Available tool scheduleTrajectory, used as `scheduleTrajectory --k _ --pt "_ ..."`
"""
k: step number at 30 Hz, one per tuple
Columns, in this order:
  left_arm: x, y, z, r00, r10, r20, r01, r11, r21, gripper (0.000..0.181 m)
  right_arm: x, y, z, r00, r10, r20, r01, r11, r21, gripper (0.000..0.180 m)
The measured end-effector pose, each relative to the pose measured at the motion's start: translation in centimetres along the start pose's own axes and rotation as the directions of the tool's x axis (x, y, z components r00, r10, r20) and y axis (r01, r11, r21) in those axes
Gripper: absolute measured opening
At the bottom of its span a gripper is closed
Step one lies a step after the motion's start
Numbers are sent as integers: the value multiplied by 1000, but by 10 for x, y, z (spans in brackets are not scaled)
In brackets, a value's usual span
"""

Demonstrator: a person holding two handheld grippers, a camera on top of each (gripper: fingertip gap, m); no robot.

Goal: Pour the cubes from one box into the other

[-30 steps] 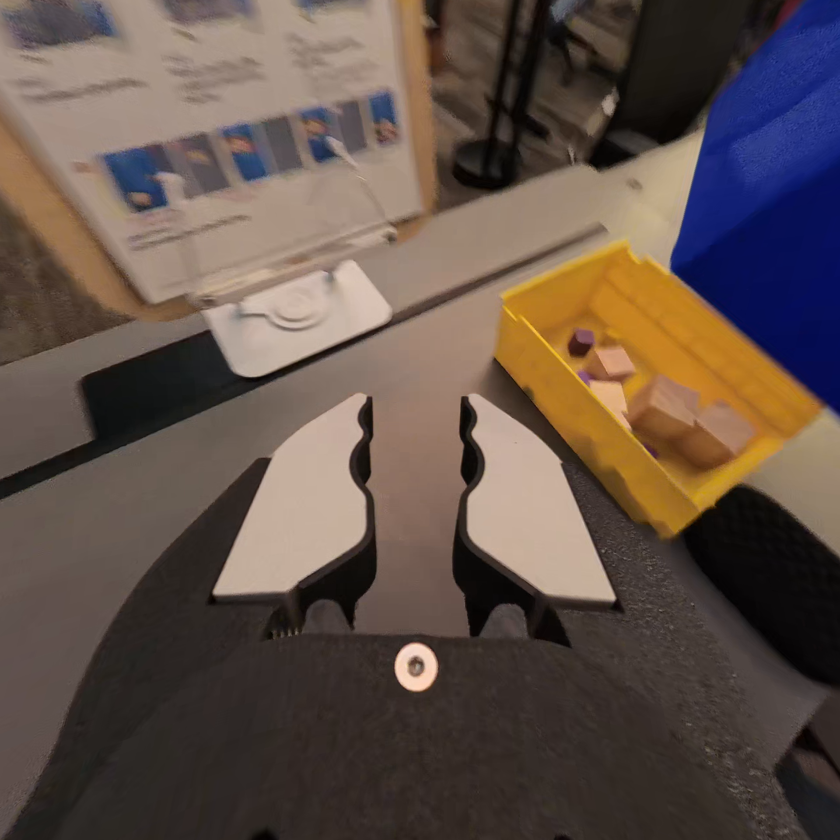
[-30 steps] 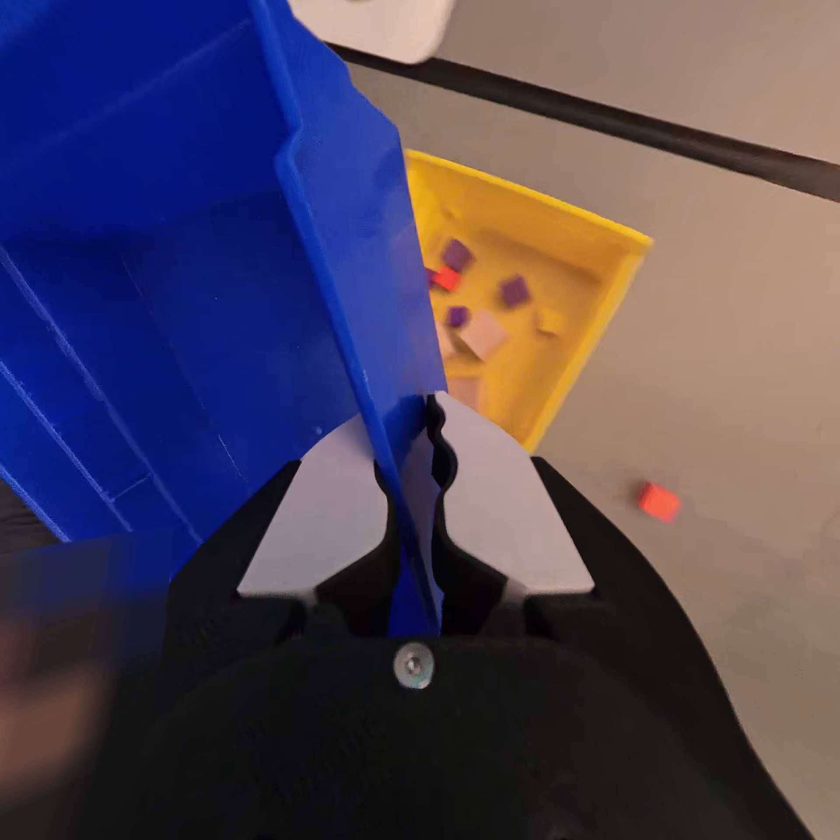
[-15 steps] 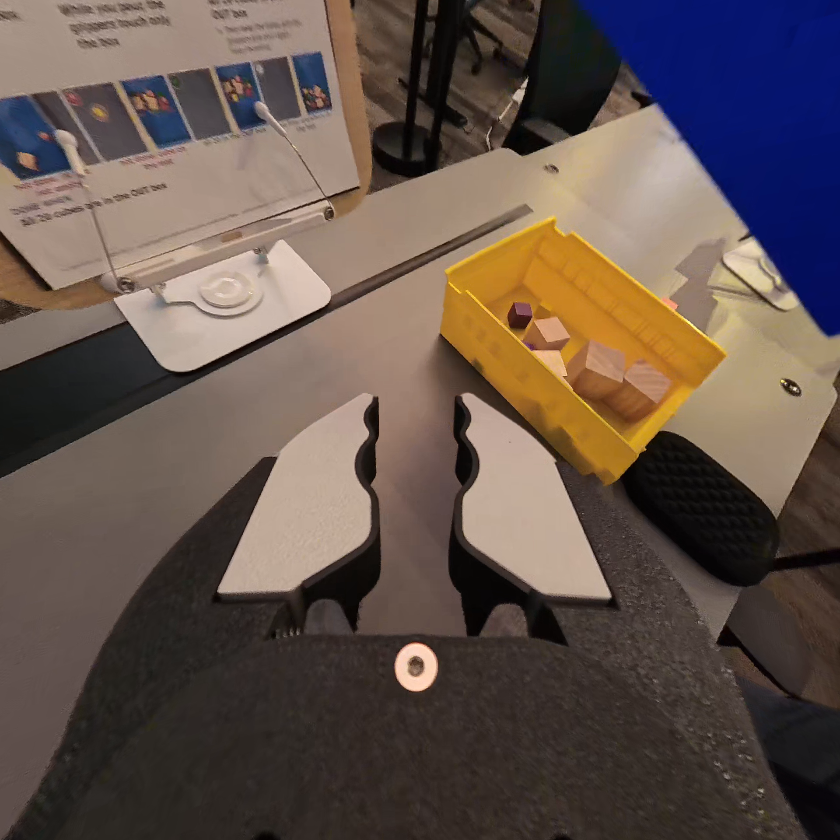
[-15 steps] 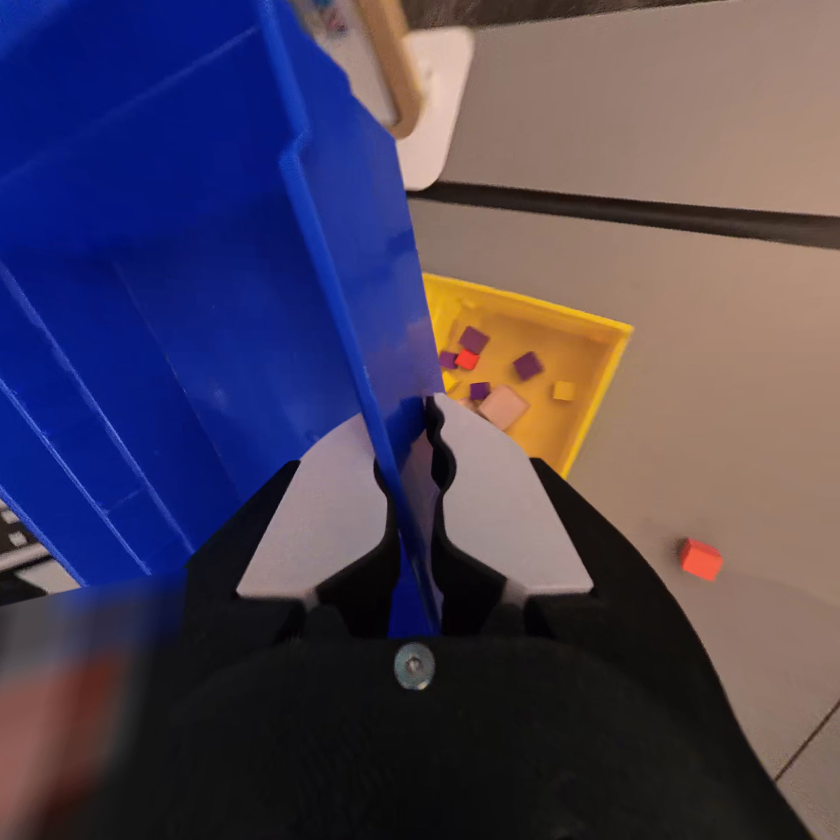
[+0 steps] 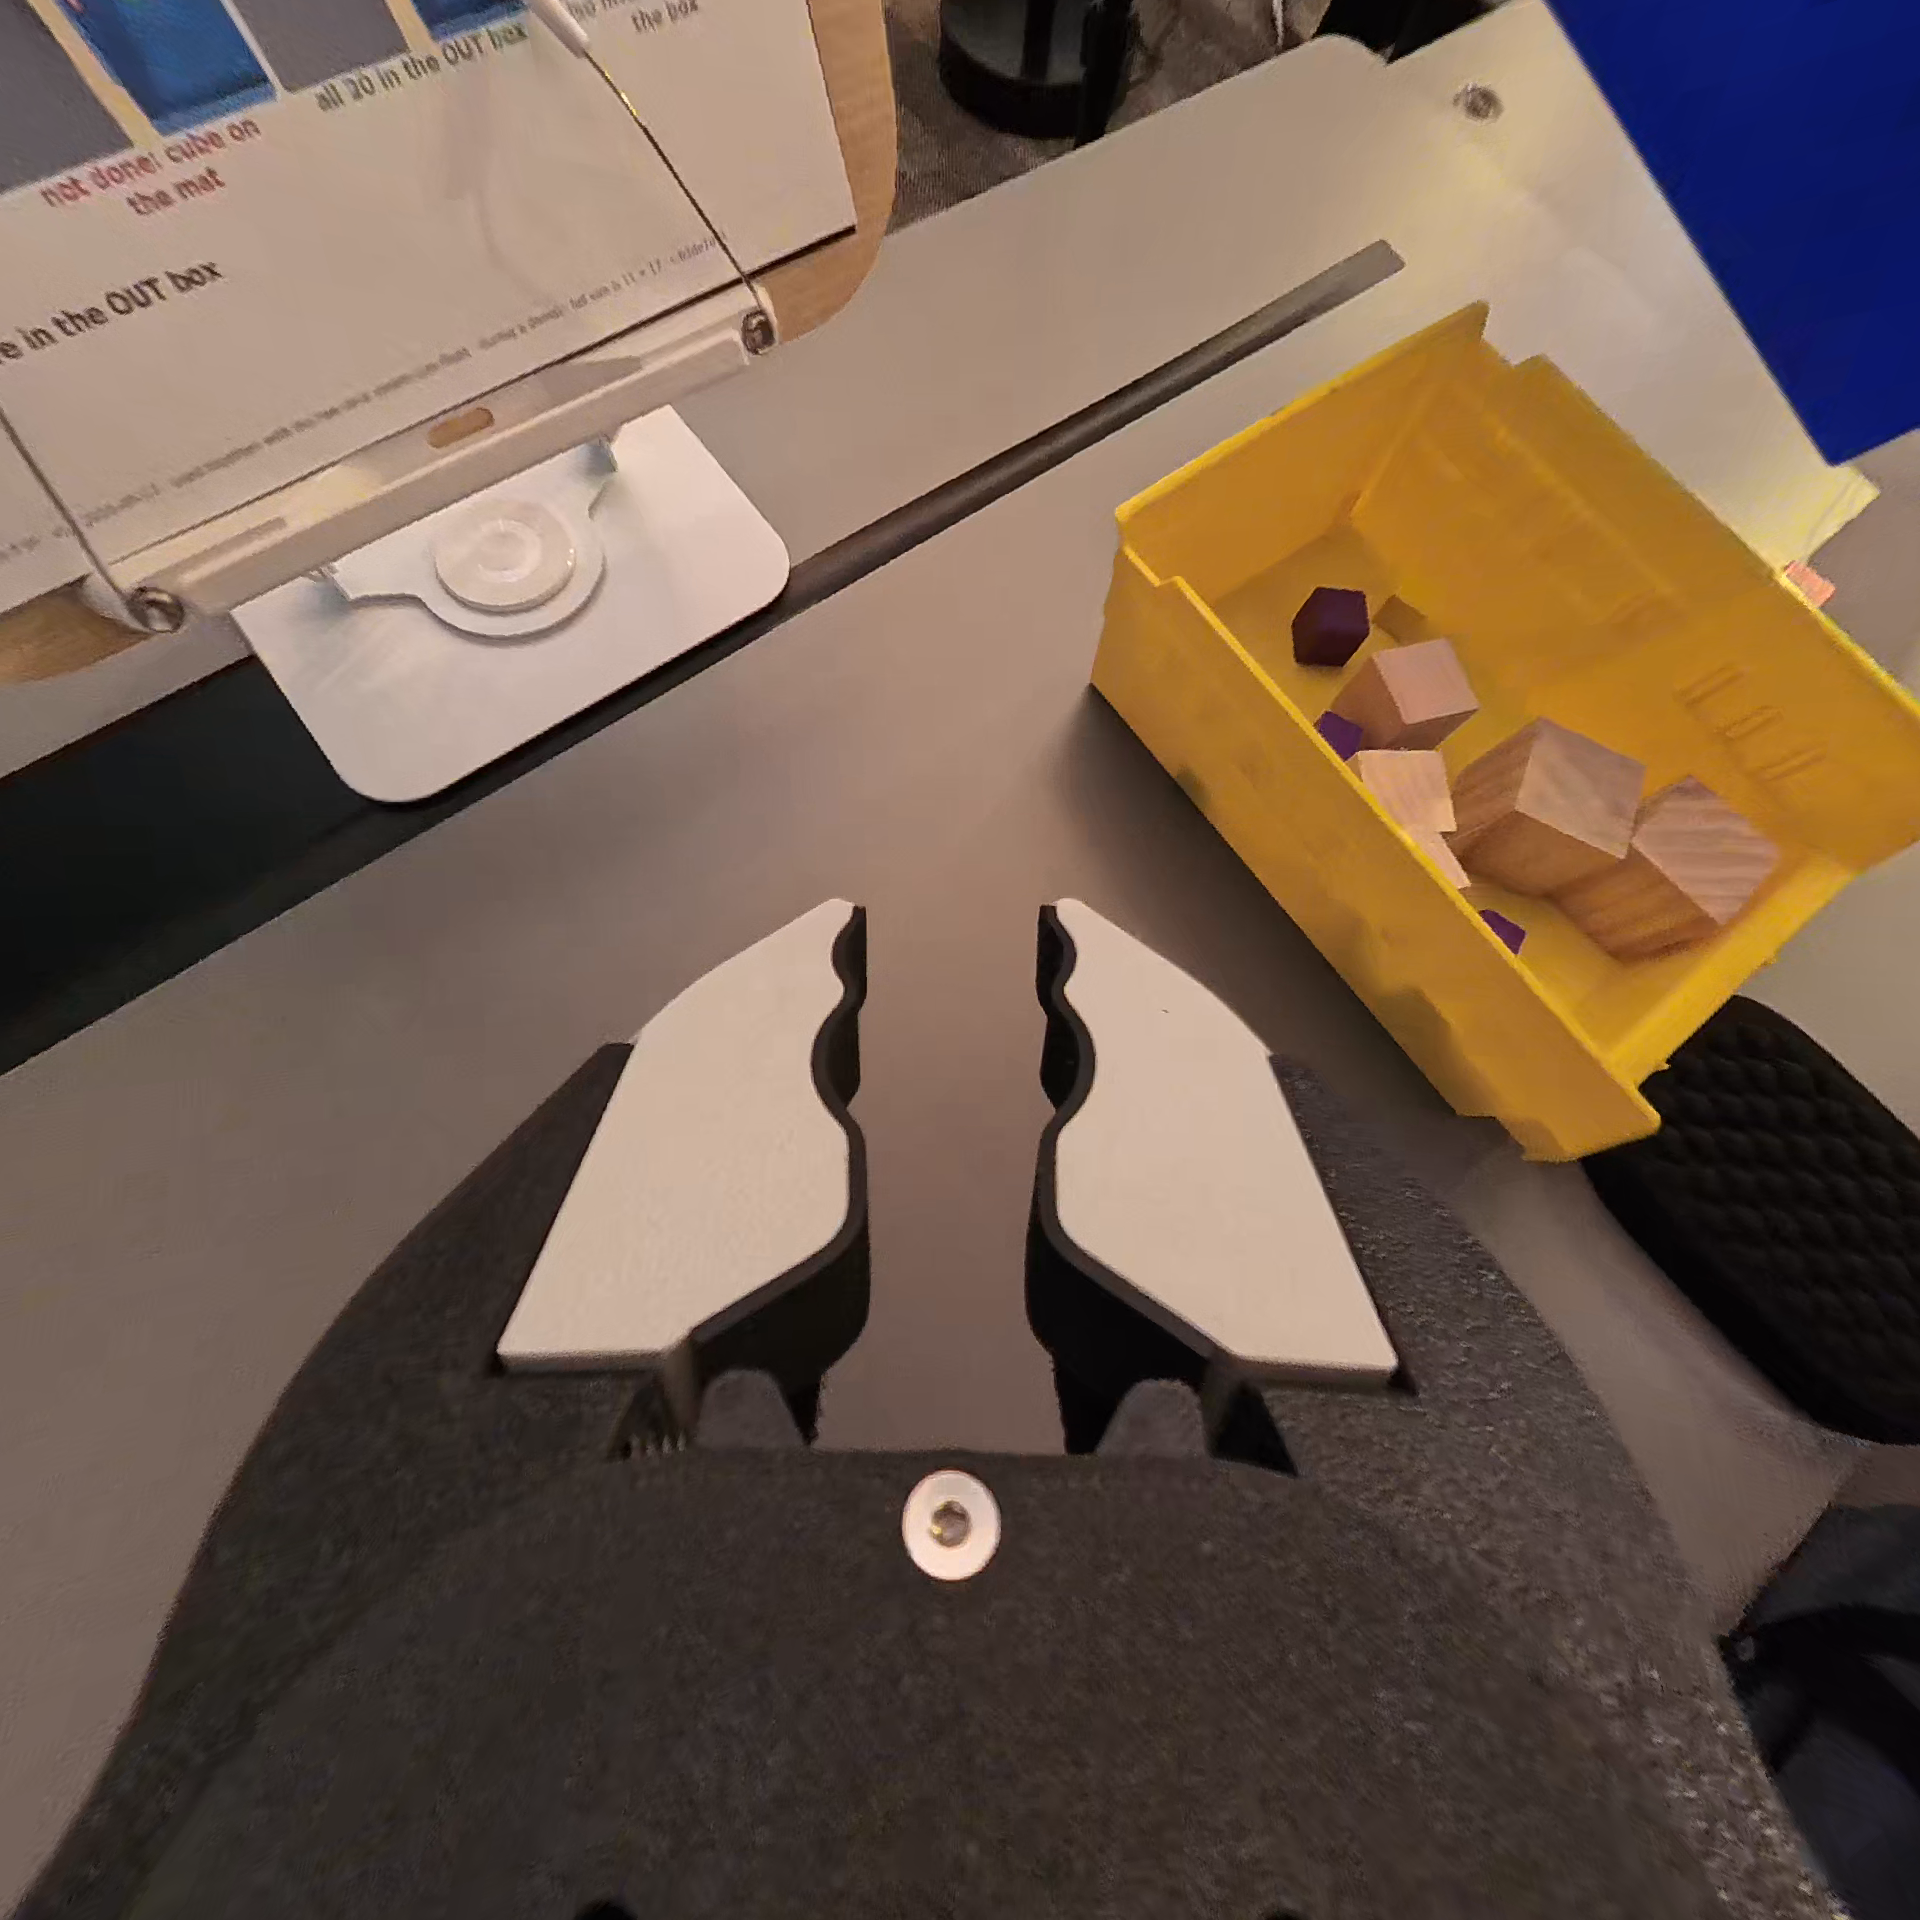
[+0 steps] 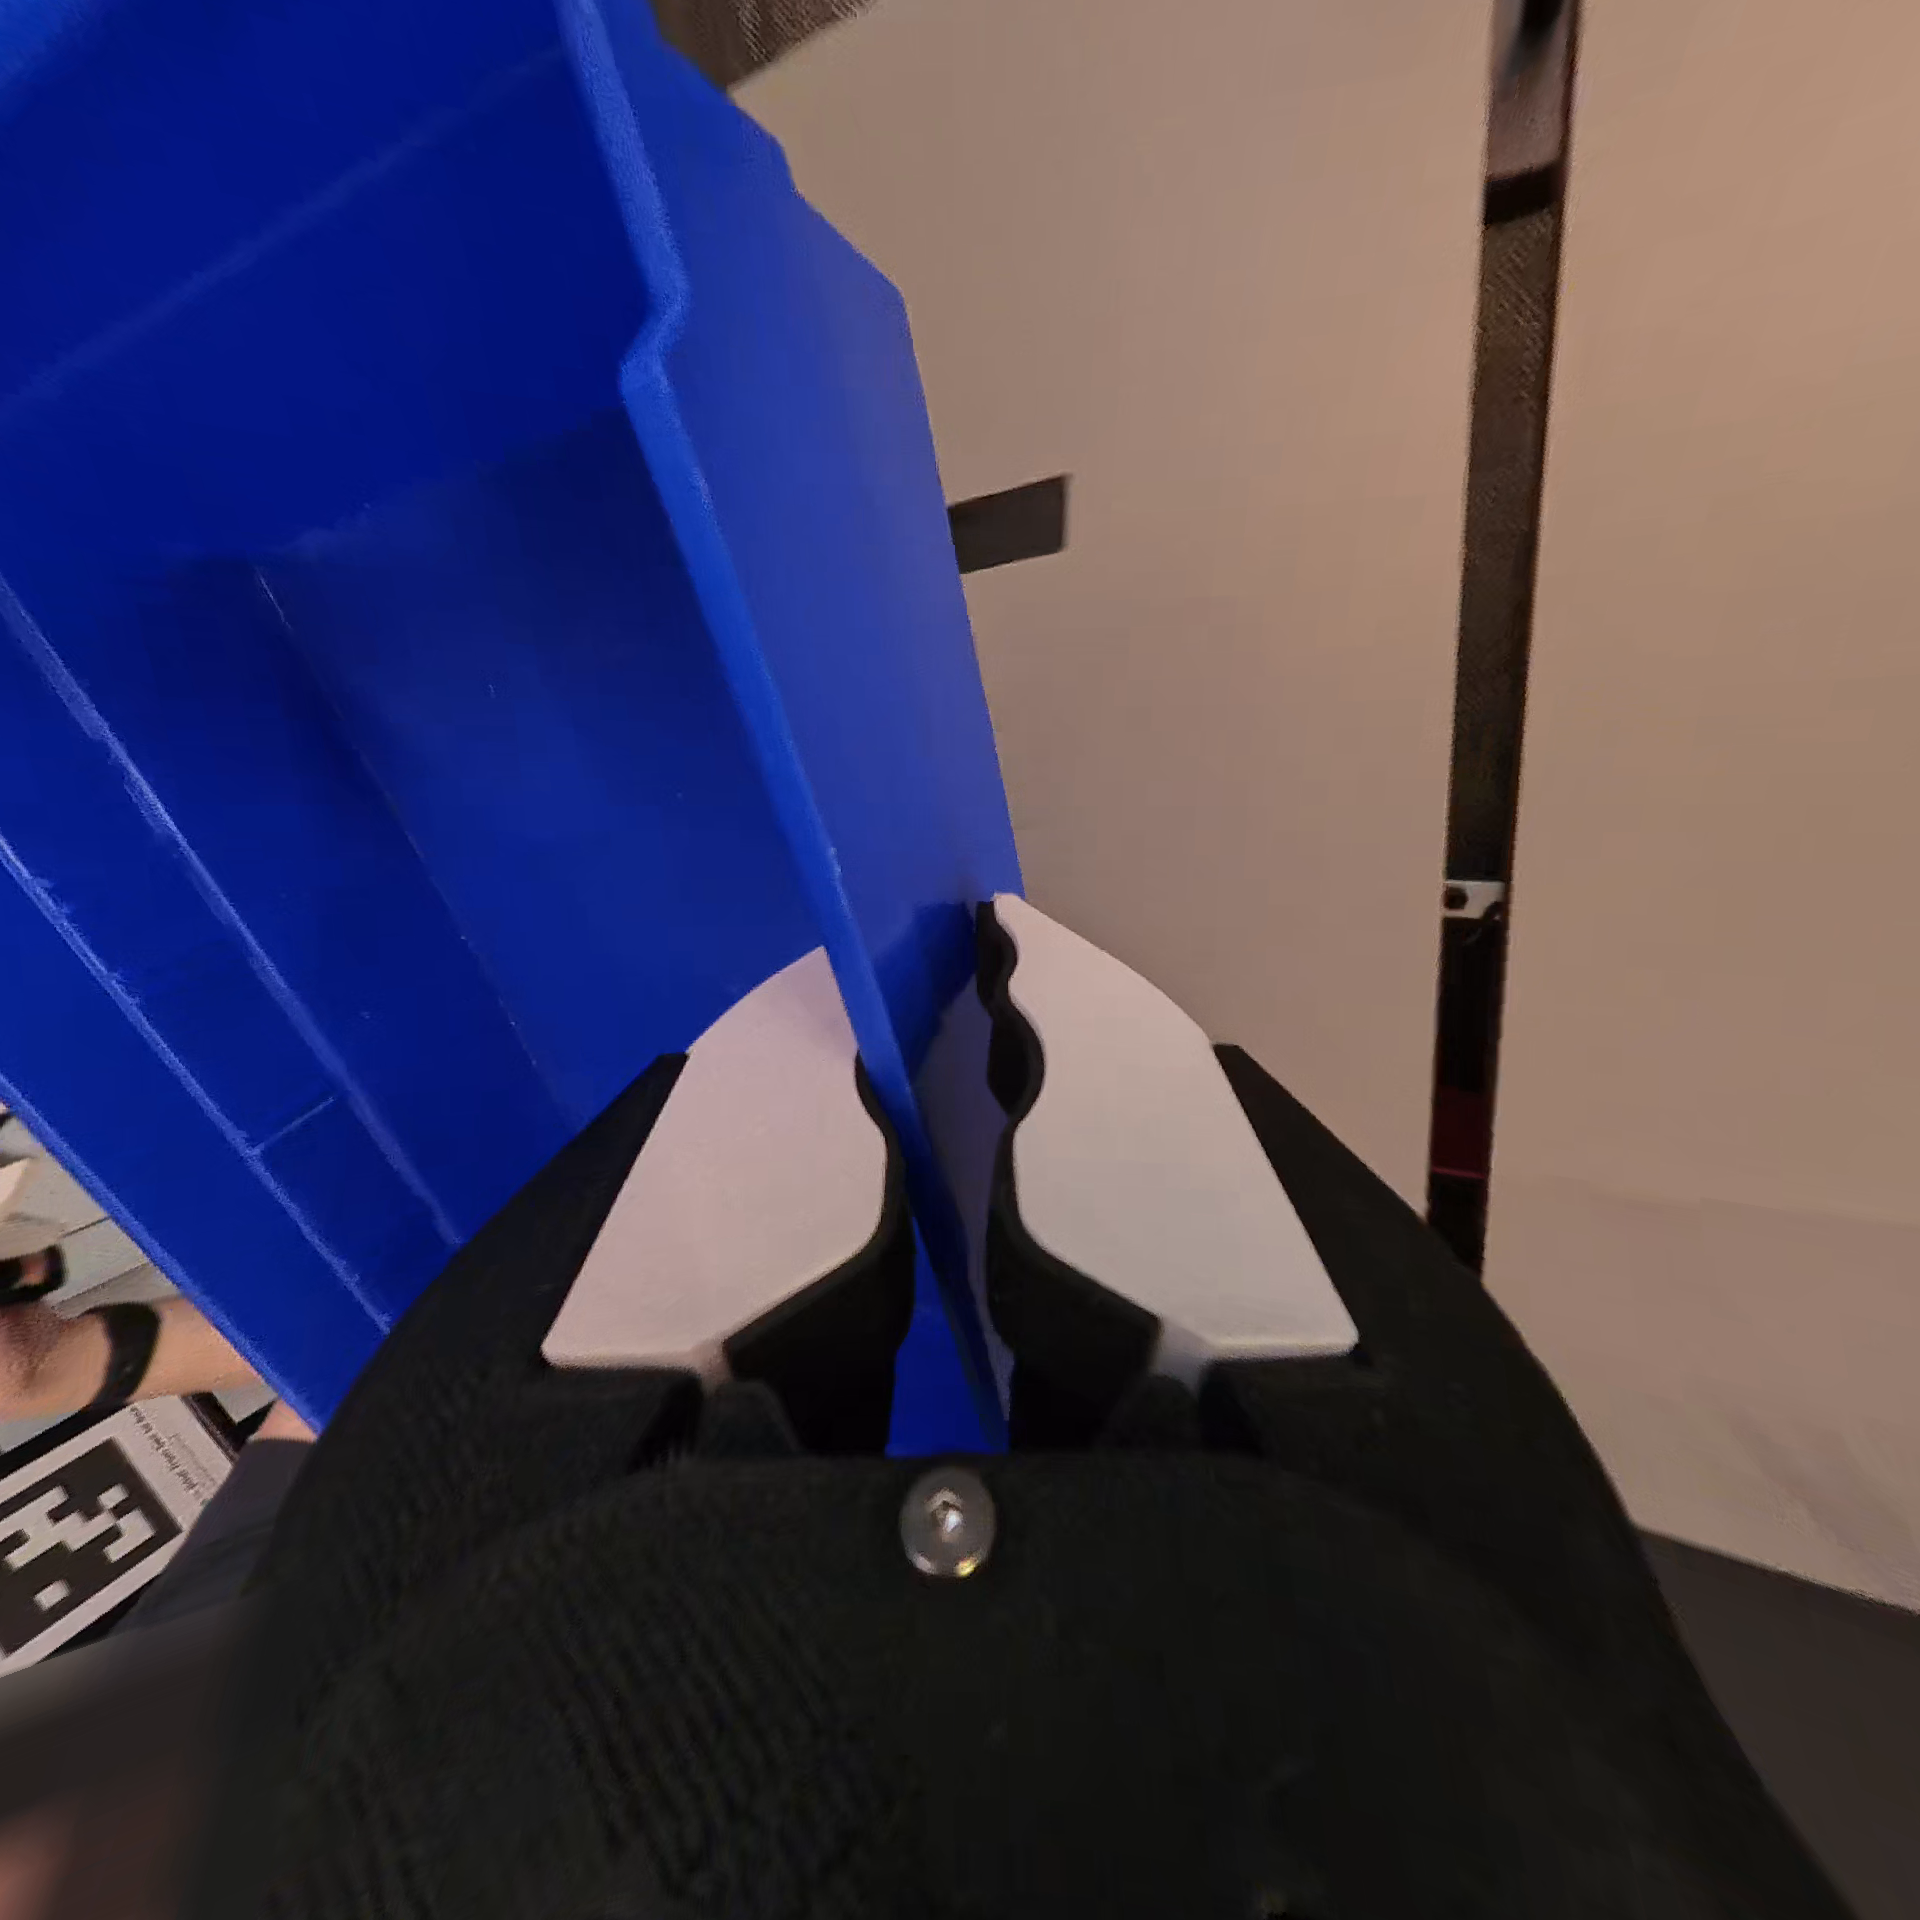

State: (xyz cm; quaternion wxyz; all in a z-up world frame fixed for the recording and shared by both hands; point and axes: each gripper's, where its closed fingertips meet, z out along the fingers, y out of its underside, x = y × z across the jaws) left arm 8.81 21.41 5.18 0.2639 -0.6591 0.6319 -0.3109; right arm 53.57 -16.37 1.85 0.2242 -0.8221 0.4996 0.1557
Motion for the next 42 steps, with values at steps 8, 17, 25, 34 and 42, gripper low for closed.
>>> scheduleTrajectory --k 8,17,25,34,42 --pt "16 2 36 997 71 26 -69 995 -79 31 71 0 79 997 -17 -79 10 996 -85 8" --pt "20 4 48 997 80 15 -79 992 -102 31 91 0 108 987 -72 -143 56 992 -116 10" --pt "23 -4 35 997 72 -29 -73 996 -48 31 20 -1 -17 815 -288 -502 544 678 494 10" --pt "42 -10 12 991 99 -95 -98 995 22 31 31 200 55 858 -327 -396 495 733 467 45" --pt "63 -7 -9 980 144 -140 -135 988 68 31 45 234 98 836 -334 -434 484 822 300 45"
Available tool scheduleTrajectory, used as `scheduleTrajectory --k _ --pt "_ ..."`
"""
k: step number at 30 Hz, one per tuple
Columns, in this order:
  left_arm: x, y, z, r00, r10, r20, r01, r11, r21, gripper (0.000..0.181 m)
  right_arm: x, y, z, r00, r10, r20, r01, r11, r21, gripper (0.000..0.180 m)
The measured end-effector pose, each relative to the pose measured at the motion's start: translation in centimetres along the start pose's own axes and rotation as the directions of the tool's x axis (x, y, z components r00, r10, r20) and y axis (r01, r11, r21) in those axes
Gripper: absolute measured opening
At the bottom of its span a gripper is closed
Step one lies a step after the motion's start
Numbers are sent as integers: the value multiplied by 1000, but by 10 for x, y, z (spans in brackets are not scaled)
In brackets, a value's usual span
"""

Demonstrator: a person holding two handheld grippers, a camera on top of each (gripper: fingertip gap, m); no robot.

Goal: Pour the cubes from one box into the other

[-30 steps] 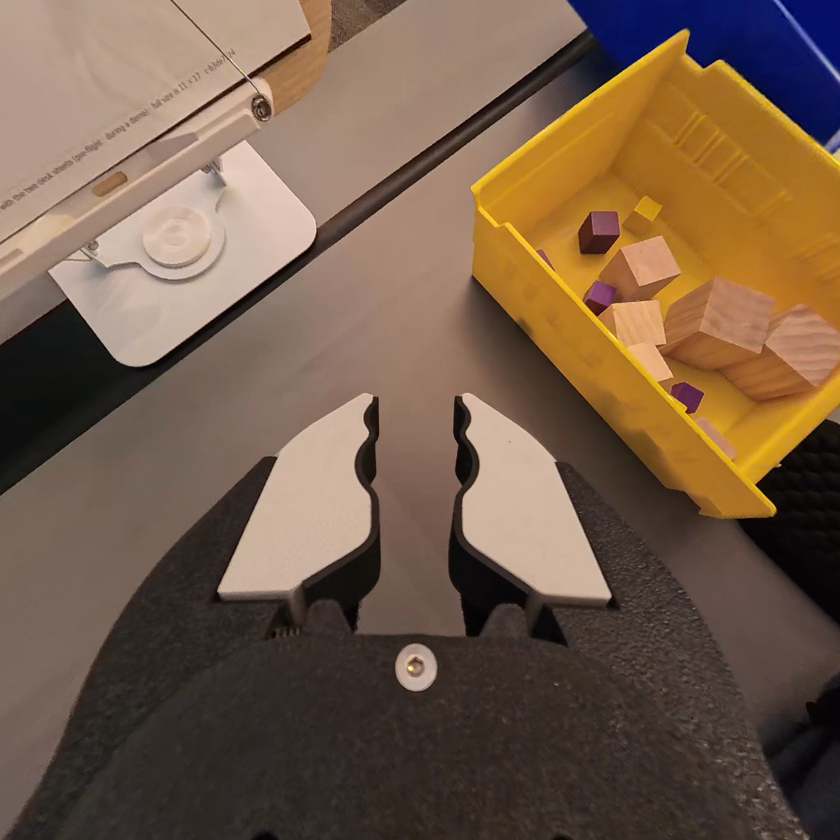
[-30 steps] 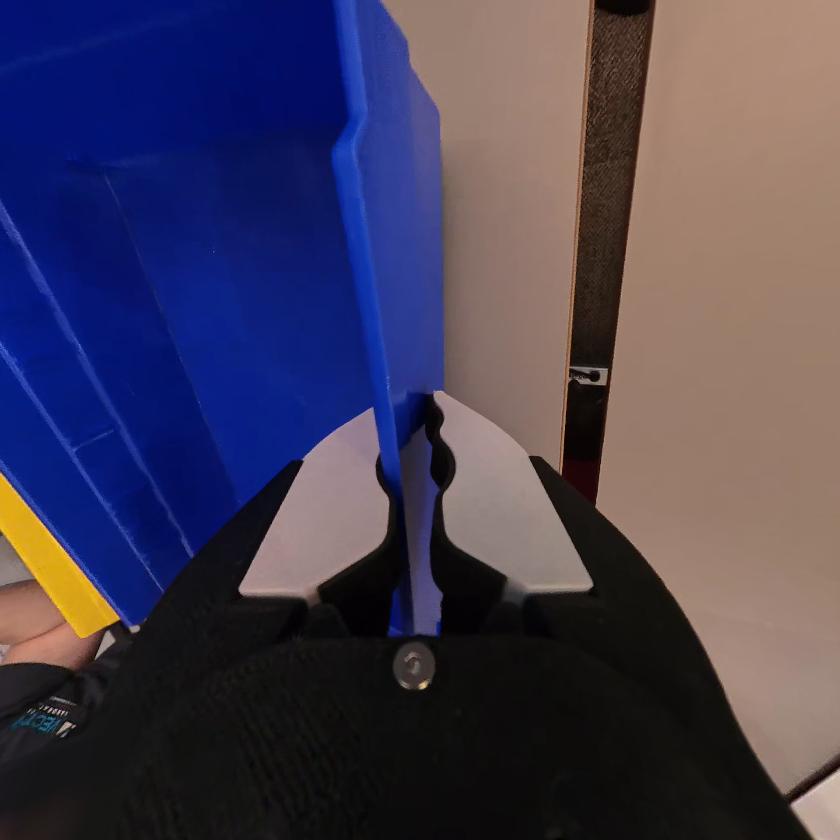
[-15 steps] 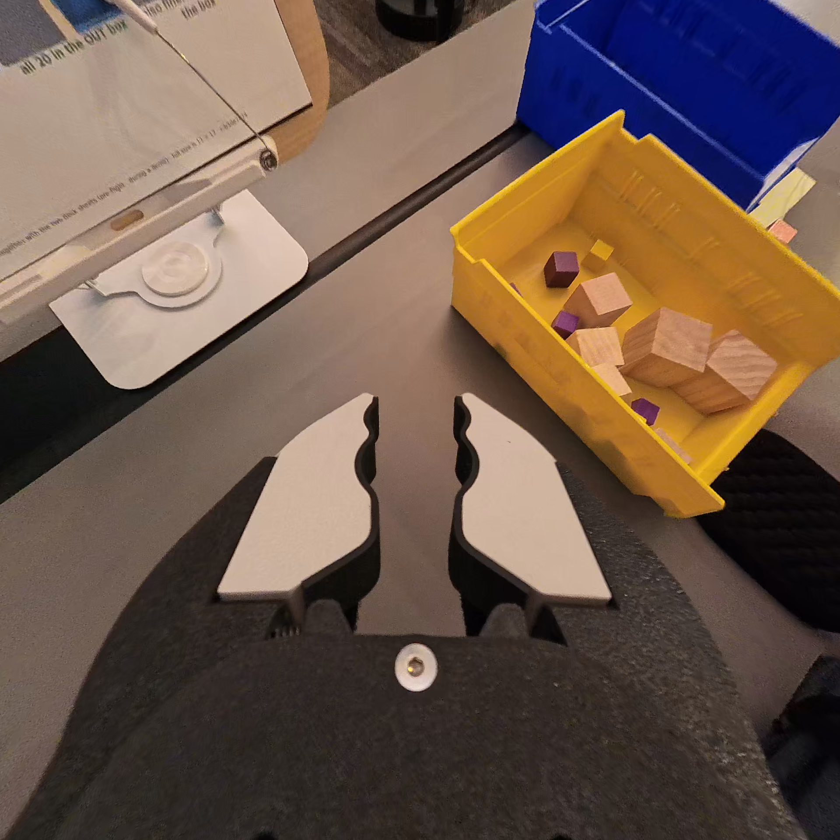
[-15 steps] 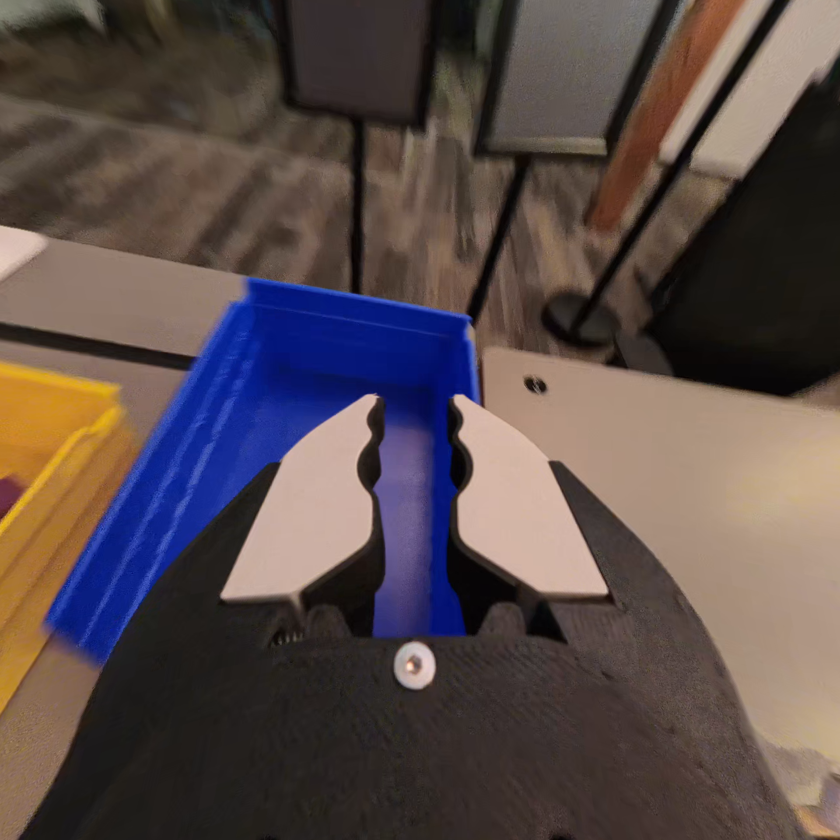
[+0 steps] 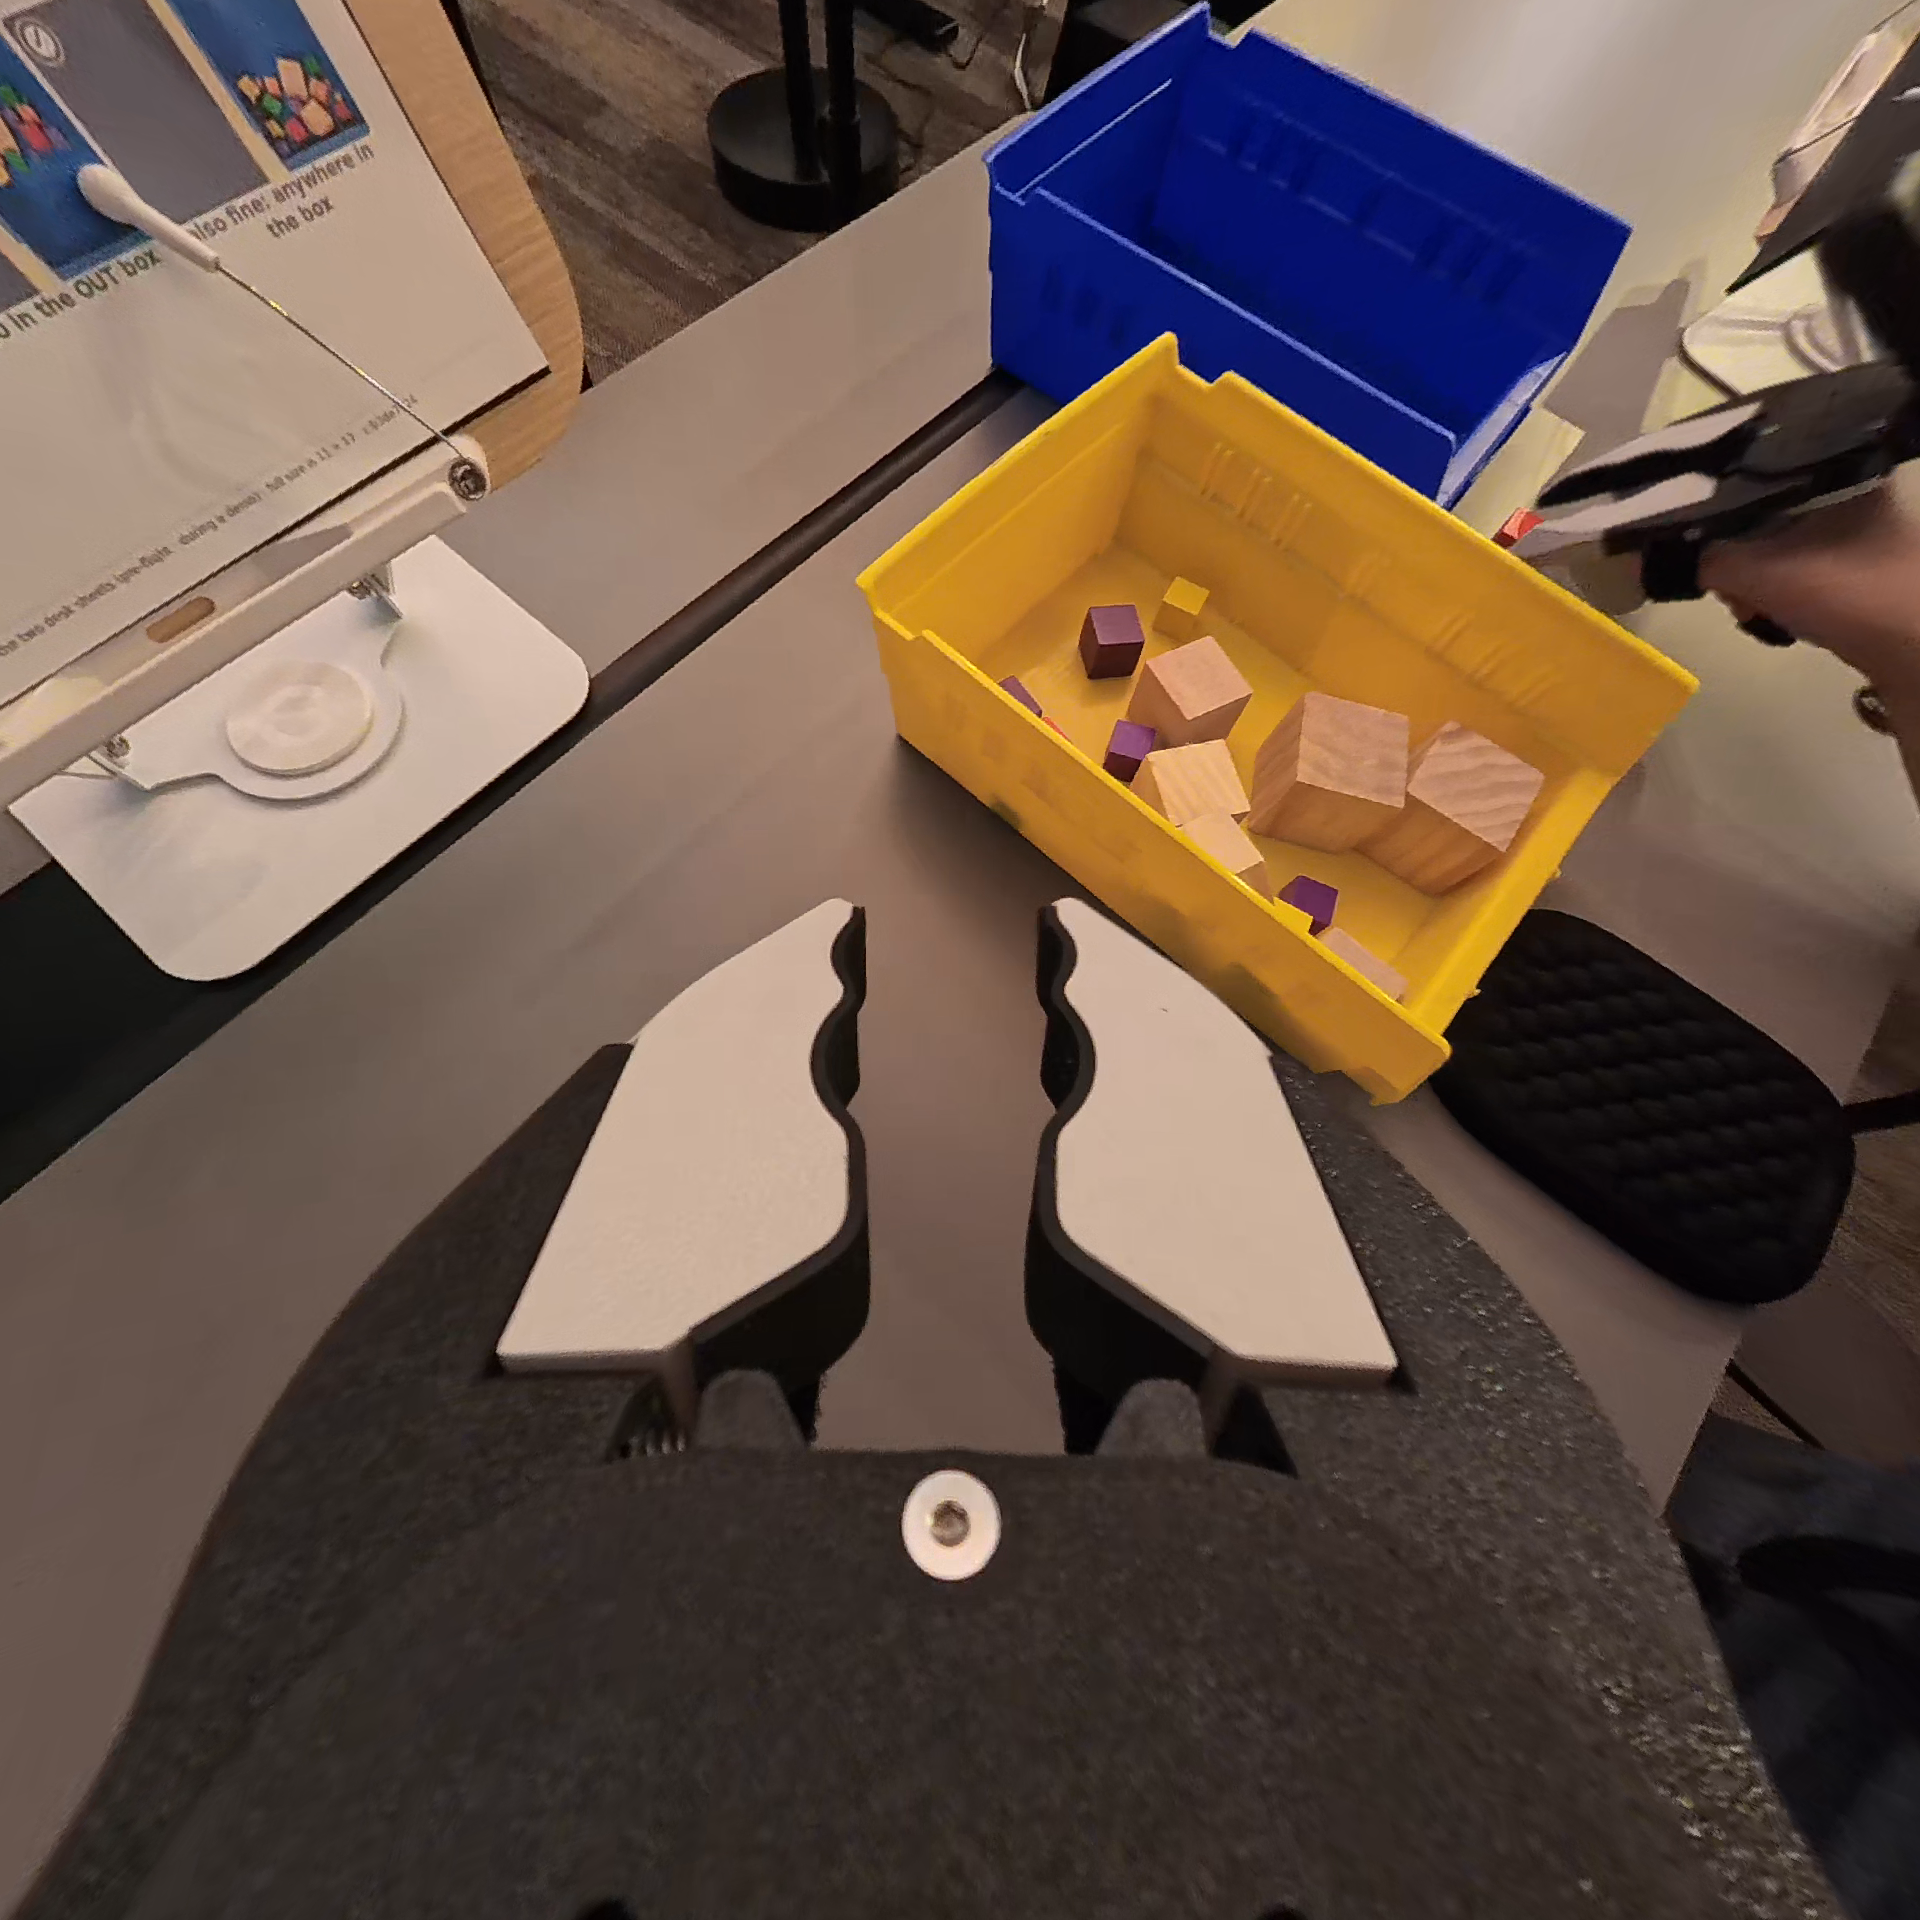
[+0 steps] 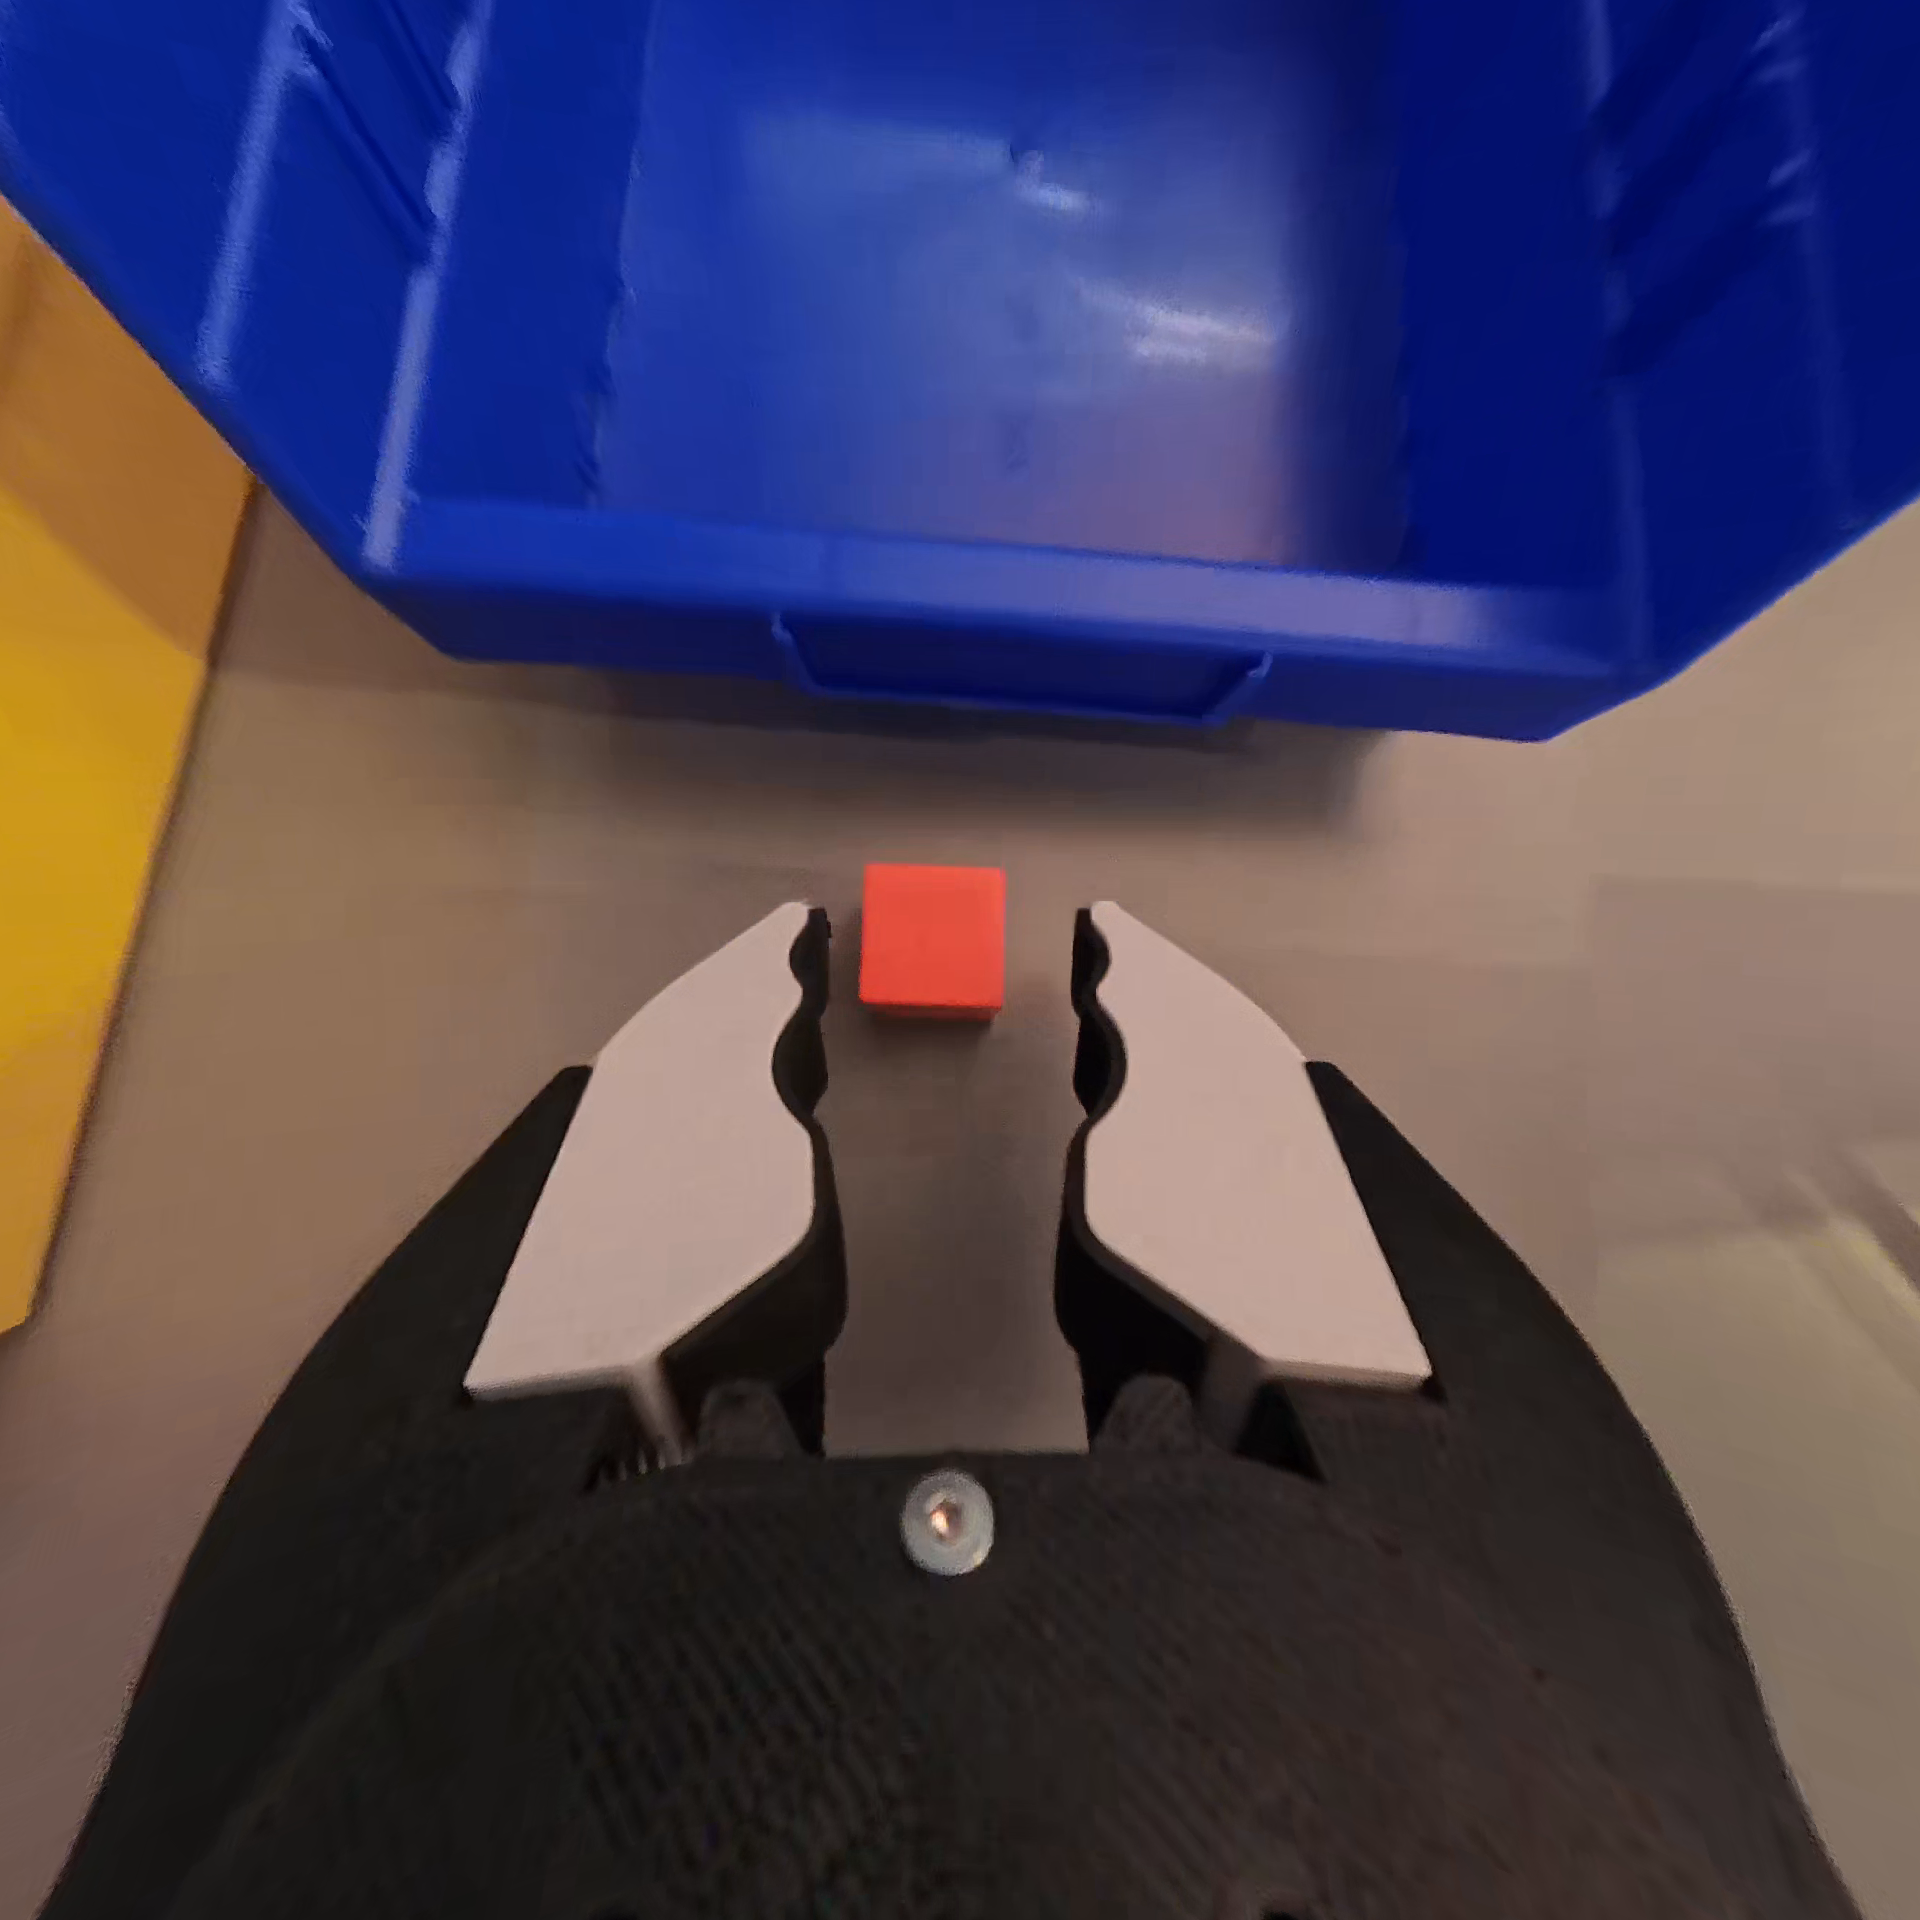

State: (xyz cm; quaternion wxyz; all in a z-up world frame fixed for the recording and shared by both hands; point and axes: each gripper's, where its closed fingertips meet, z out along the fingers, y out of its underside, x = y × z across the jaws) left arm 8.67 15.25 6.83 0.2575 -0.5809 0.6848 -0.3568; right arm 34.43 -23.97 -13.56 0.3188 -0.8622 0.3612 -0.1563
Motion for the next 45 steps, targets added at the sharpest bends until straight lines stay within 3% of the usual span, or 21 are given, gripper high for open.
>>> scheduleTrajectory --k 3,5,8,11,14,17,21,26,29,31,35,38,42,45 --pt "1 -1 -6 1000 -4 -15 5 1000 17 31 1 11 11 1000 -7 -22 6 998 -69 29" --pt "1 -3 -11 1000 -11 -27 12 999 31 31 -7 -1 -5 999 42 -1 -42 999 18 29" --pt "2 -8 -20 999 -15 -48 18 997 72 31 -60 -48 -77 985 77 151 -116 957 267 29" --pt "8 -15 -27 997 -9 -81 18 993 113 31 -139 -99 -140 968 -101 228 -16 887 461 29" --pt "26 -17 -32 991 13 -134 5 991 135 31 -226 -94 -108 881 -270 388 185 952 243 29" --pt "49 -6 -40 985 46 -167 -27 993 111 31 -265 -63 -56 848 -302 436 340 940 -9 29" --pt "66 0 -66 979 148 -138 -126 980 156 31 -264 -33 -39 866 -347 361 417 899 -137 29" --pt "57 -6 -83 984 151 -99 -126 966 224 30 -265 -12 -41 849 -303 432 409 896 -176 30" --pt "47 -2 -79 985 134 -108 -111 974 198 30 -275 -15 -61 823 -310 476 394 915 -86 45" --pt "37 -3 -77 989 100 -107 -77 977 198 30 -279 -25 -89 807 -342 482 368 929 44 46" --pt "24 -9 -75 992 47 -118 -19 973 232 30 -231 -29 -168 871 -432 233 377 893 246 46" --pt "36 -23 -76 979 38 -198 25 952 306 30 -168 -10 -221 933 -360 20 334 884 329 46" --pt "85 -31 -64 932 110 -344 6 947 320 30 -119 57 -233 967 -255 -11 244 915 321 47" --pt "133 -31 -50 899 165 -406 -22 942 335 30 -110 105 -231 974 -224 -21 218 917 334 47"
